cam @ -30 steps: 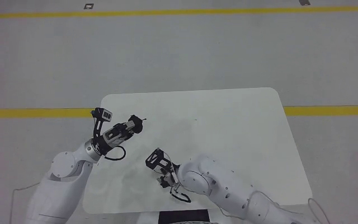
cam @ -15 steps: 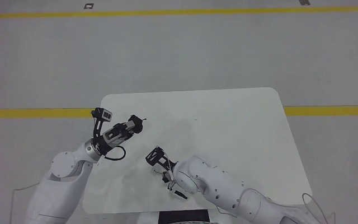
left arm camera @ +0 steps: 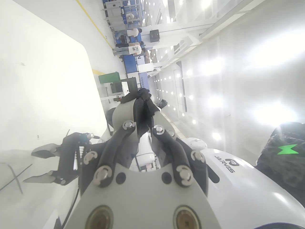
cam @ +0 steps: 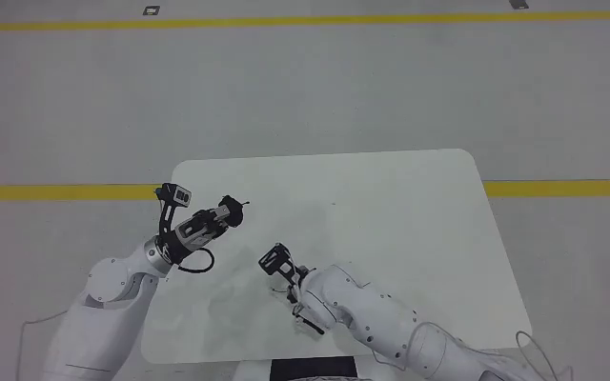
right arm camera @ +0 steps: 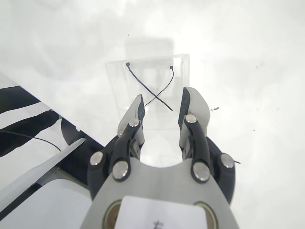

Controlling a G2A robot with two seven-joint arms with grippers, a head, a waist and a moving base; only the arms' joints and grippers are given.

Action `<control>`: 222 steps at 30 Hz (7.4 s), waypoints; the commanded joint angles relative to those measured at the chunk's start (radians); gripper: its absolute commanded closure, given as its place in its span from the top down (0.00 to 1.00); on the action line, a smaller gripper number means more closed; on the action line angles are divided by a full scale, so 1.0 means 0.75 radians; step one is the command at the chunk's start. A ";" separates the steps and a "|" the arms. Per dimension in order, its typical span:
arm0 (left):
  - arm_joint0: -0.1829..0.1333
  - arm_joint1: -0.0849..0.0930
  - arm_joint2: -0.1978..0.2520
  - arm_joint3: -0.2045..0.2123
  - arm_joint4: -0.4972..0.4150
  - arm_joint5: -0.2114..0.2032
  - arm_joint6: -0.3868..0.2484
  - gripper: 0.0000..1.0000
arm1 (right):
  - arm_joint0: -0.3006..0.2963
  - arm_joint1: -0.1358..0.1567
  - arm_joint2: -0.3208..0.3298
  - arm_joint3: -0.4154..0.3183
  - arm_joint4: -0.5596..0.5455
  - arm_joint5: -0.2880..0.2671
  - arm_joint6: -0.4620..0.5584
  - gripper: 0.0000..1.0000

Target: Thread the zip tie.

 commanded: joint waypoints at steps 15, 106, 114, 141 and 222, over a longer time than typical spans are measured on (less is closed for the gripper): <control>0.000 0.000 0.000 0.000 0.000 0.000 0.000 0.00 | -0.024 -0.018 0.056 0.020 -0.165 0.055 0.088 0.36; 0.000 0.000 0.000 0.000 0.000 0.000 0.000 0.00 | -0.411 -0.077 0.614 -0.198 0.127 -0.070 -0.232 0.00; 0.000 0.000 0.000 0.000 0.000 0.000 0.000 0.00 | -0.458 -0.067 0.671 -0.212 0.241 -0.113 -0.366 0.00; 0.000 0.000 0.000 0.000 0.000 0.000 0.000 0.00 | -0.523 -0.049 0.894 -0.175 0.888 -0.336 -0.496 0.00; -0.072 -0.079 0.149 0.377 -0.169 0.000 -0.113 0.00 | -0.329 -0.143 0.537 -0.114 0.967 -0.099 -1.528 0.00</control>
